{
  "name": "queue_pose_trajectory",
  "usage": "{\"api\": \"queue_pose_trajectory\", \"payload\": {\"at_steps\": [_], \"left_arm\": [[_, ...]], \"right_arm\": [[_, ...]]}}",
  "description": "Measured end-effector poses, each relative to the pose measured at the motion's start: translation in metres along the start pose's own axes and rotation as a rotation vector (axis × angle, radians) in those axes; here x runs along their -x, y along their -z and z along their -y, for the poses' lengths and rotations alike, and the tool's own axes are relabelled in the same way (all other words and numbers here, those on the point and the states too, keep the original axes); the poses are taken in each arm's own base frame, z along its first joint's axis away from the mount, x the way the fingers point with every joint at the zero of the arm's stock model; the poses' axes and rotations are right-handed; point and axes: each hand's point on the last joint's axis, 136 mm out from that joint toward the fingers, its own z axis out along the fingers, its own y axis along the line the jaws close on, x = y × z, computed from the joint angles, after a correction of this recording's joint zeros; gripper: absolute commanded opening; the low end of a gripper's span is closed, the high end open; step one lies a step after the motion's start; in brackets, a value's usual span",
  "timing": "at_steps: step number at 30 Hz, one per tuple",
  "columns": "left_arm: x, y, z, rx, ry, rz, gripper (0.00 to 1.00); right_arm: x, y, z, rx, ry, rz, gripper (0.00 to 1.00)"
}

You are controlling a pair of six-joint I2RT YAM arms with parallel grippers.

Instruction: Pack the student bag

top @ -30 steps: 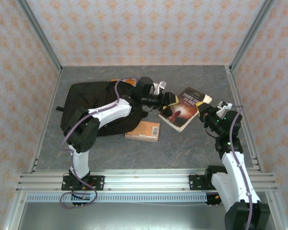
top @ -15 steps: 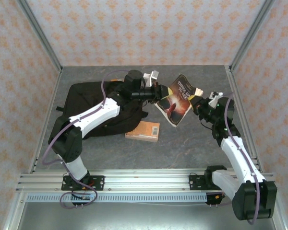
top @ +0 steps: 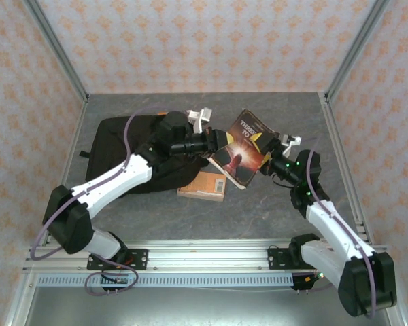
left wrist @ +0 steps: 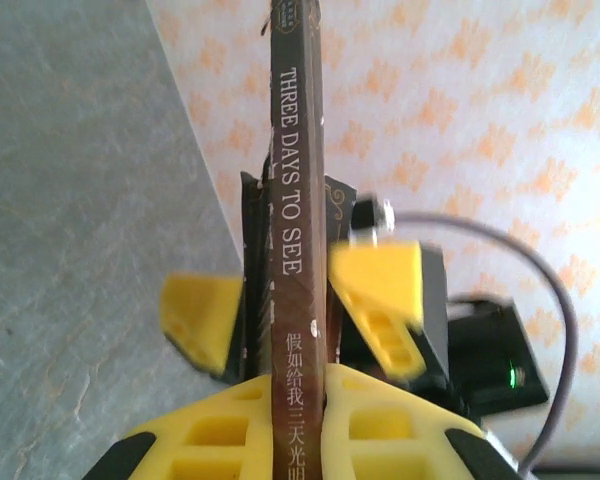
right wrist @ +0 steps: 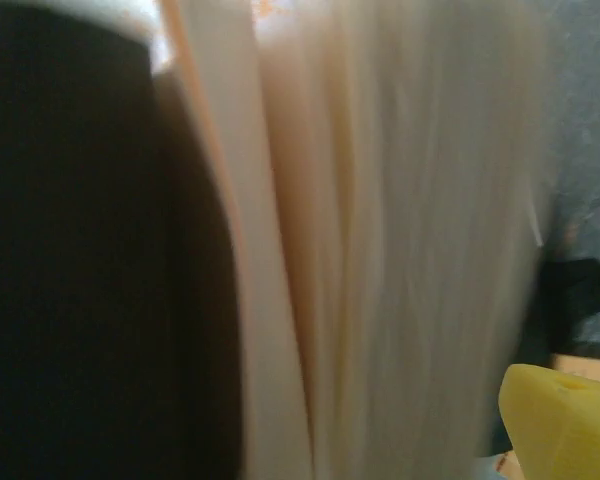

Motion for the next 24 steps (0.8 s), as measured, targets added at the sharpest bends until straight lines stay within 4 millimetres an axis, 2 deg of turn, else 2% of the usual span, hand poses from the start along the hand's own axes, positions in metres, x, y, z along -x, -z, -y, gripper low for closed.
{"api": "queue_pose_trajectory", "payload": {"at_steps": [5,10,14,17,21,24], "left_arm": [[0.011,0.007,-0.018,0.031,0.050,0.239,0.00],[0.015,0.014,-0.002,0.025,0.044,0.453,0.00],[0.038,0.031,0.011,-0.003,0.082,0.628,0.00],[0.052,0.041,0.012,-0.011,0.111,0.718,0.00],[0.058,0.046,0.009,-0.005,0.135,0.766,0.00],[0.061,0.047,0.006,-0.004,0.150,0.792,0.00]], "right_arm": [[-0.012,-0.001,-0.025,0.090,-0.010,0.062,1.00],[-0.018,-0.006,-0.021,0.084,-0.076,0.120,1.00],[-0.025,-0.012,-0.018,0.069,-0.118,0.145,1.00],[-0.028,-0.018,-0.016,0.070,-0.141,0.157,1.00],[-0.033,-0.028,-0.012,0.059,-0.163,0.166,0.97],[-0.033,-0.040,-0.024,0.083,-0.176,0.171,0.91]]}}
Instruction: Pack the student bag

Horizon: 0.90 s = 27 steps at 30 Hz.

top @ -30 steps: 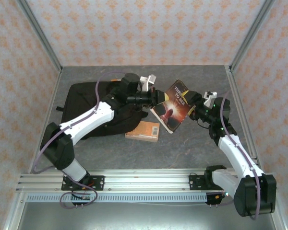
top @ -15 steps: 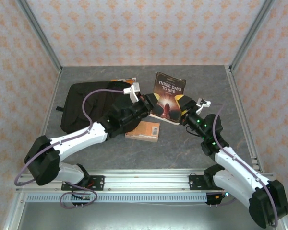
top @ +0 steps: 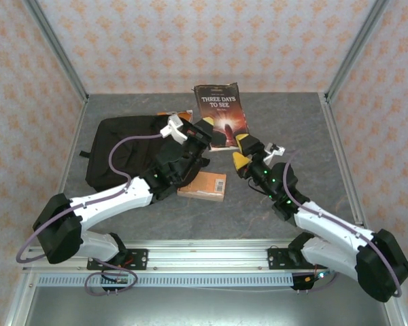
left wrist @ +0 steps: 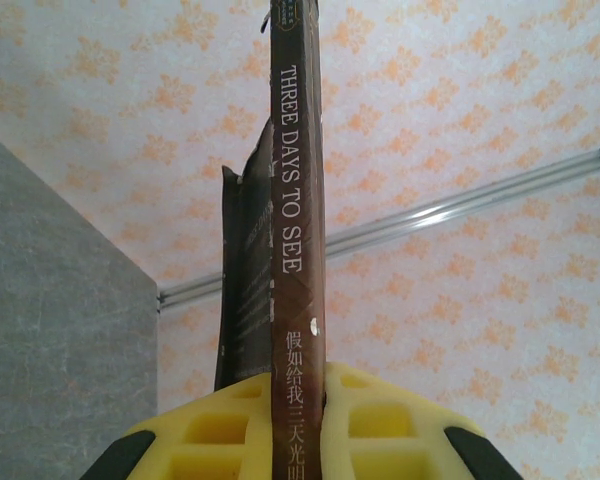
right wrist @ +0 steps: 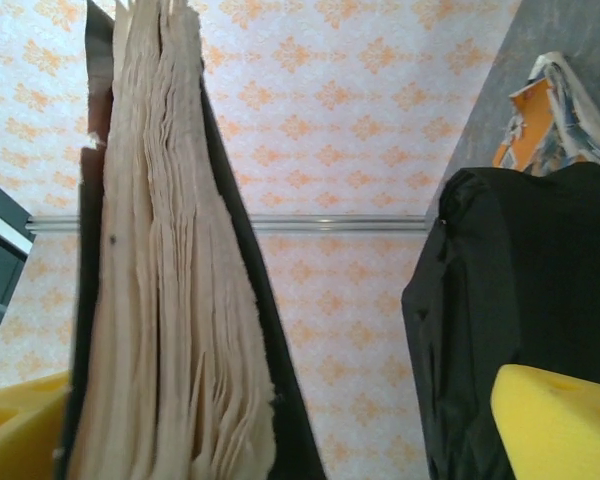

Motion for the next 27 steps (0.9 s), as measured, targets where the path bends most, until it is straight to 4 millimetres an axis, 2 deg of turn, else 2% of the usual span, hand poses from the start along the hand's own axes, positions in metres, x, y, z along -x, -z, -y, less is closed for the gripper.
{"api": "queue_pose_trajectory", "payload": {"at_steps": [4,8,11,13,14,19,22,24,27], "left_arm": [[-0.004,-0.002,-0.006,0.014,0.013,0.007,0.00],[-0.005,-0.003,-0.011,0.029,0.017,0.017,0.00],[-0.005,-0.003,-0.013,0.035,0.029,0.025,0.00],[-0.006,-0.004,-0.013,0.042,0.031,0.023,0.01],[-0.007,-0.004,-0.015,0.049,0.025,0.020,0.06],[-0.018,-0.004,-0.028,0.132,-0.065,-0.036,0.47],[-0.017,-0.006,-0.030,0.236,-0.212,-0.079,0.58],[-0.002,-0.008,-0.022,0.317,-0.321,-0.090,0.67],[0.031,-0.016,-0.001,0.402,-0.439,-0.082,0.72]], "right_arm": [[-0.002,-0.021,-0.028,0.060,-0.024,0.005,0.76],[-0.001,-0.028,-0.044,0.098,-0.040,0.016,0.57],[0.001,-0.029,-0.044,0.096,-0.040,0.028,0.31],[0.004,-0.028,-0.038,0.068,-0.022,0.048,0.07],[0.005,-0.028,-0.036,0.059,-0.022,0.054,0.01],[0.016,-0.010,-0.030,-0.026,0.055,0.114,0.00],[0.033,0.007,-0.021,-0.129,0.150,0.178,0.00],[0.045,0.021,-0.014,-0.208,0.219,0.218,0.00],[0.060,0.042,-0.005,-0.313,0.324,0.257,0.00]]}}
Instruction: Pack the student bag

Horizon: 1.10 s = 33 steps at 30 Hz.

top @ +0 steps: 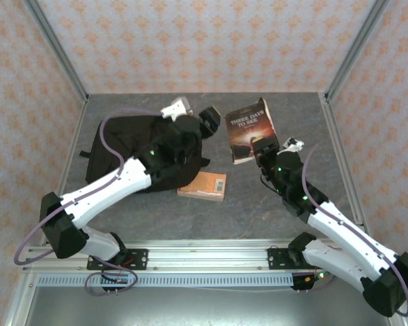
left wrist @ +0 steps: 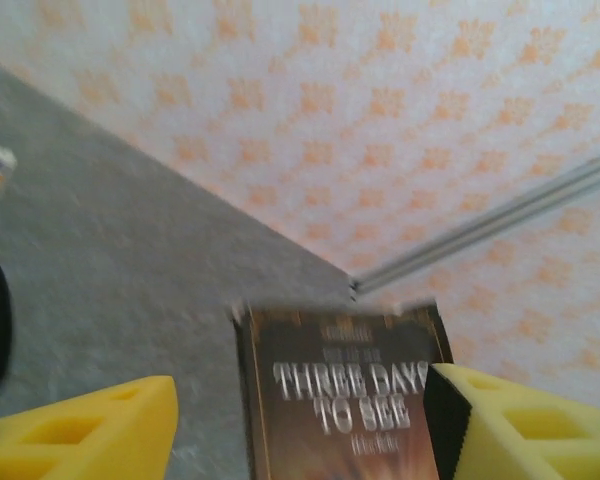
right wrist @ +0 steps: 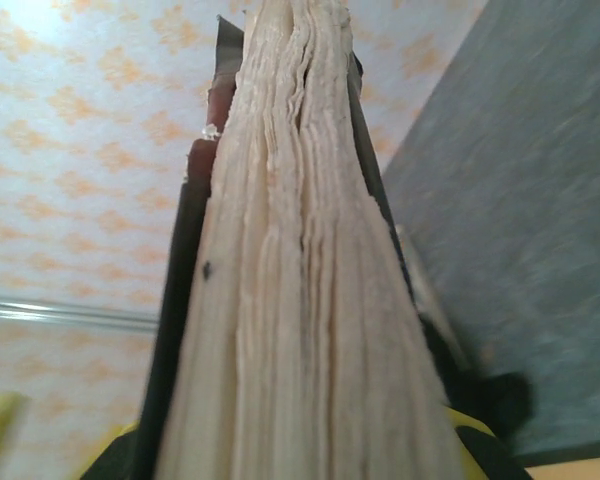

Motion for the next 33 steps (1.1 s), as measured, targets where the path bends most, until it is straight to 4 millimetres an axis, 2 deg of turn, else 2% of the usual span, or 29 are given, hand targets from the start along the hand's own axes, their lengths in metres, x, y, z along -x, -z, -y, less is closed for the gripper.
{"api": "queue_pose_trajectory", "payload": {"at_steps": [3,5,7,9,11,14,18,20,23,26,33], "left_arm": [[0.022,-0.012,-0.013,0.115,-0.121,-0.020,0.74],[0.020,-0.026,-0.029,0.198,-0.214,-0.076,0.76],[0.007,-0.044,-0.047,0.283,-0.324,-0.159,0.78],[-0.014,-0.060,-0.066,0.352,-0.442,-0.261,0.78],[-0.038,-0.067,-0.088,0.400,-0.542,-0.371,0.78],[-0.066,-0.062,-0.109,0.417,-0.650,-0.532,0.77],[-0.078,-0.049,-0.115,0.380,-0.743,-0.644,0.77],[-0.080,-0.039,-0.123,0.381,-0.781,-0.673,0.76],[-0.080,-0.024,-0.136,0.399,-0.819,-0.708,0.68],[-0.077,-0.015,-0.149,0.419,-0.826,-0.725,0.65],[-0.079,-0.012,-0.165,0.438,-0.804,-0.759,0.66]], "right_arm": [[0.004,0.006,0.019,-0.089,0.102,-0.008,0.00],[0.002,0.007,0.033,-0.146,0.161,-0.034,0.00],[-0.003,0.009,0.046,-0.195,0.211,-0.070,0.00],[-0.009,0.012,0.057,-0.234,0.256,-0.109,0.00],[-0.013,0.015,0.065,-0.258,0.292,-0.144,0.00],[-0.017,0.021,0.071,-0.277,0.336,-0.182,0.00],[-0.020,0.026,0.074,-0.294,0.381,-0.221,0.00],[-0.021,0.028,0.075,-0.295,0.392,-0.233,0.00],[-0.023,0.031,0.076,-0.298,0.404,-0.247,0.00],[-0.025,0.033,0.076,-0.289,0.408,-0.263,0.00],[-0.027,0.039,0.073,-0.269,0.409,-0.281,0.00]]}}
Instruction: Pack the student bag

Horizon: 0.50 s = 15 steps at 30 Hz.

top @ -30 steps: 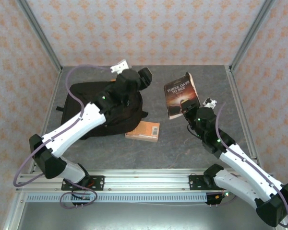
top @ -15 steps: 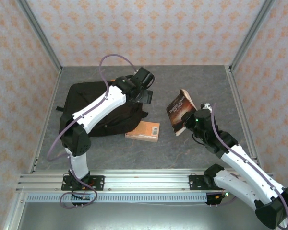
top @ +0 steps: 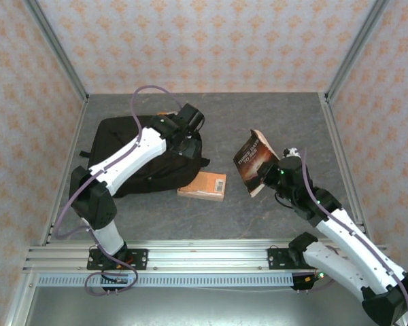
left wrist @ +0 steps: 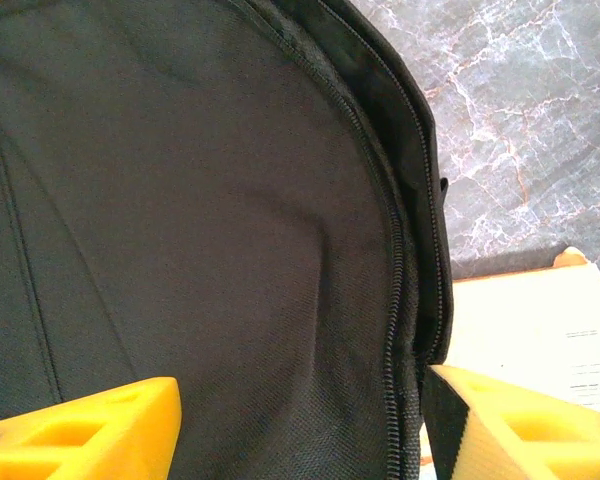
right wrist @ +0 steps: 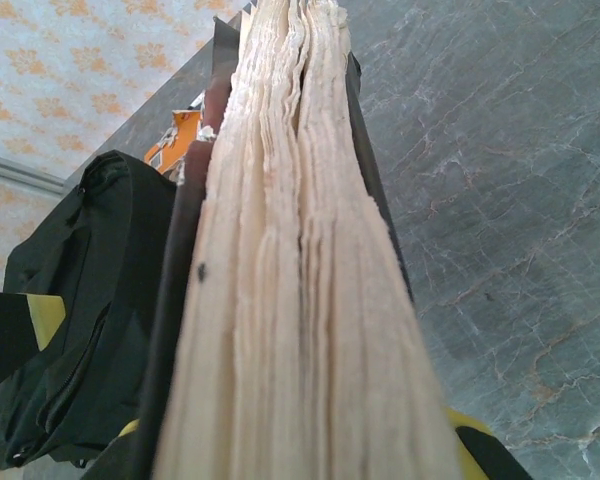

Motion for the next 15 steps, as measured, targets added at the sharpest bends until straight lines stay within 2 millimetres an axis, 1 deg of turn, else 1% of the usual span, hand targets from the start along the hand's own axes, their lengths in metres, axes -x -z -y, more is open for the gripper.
{"api": "queue_pose_trajectory", "payload": {"at_steps": [4,9,15], "left_arm": [[-0.006,-0.008,0.003,-0.008,-0.007,-0.028,0.66],[-0.020,-0.024,0.008,-0.022,-0.017,-0.085,0.67],[-0.022,-0.030,0.014,-0.045,-0.023,-0.095,0.69]], "right_arm": [[0.000,0.007,0.002,0.004,0.003,0.003,0.00],[-0.002,0.012,0.005,0.006,0.003,0.008,0.00],[-0.006,0.011,0.011,-0.014,0.006,-0.007,0.00]]}}
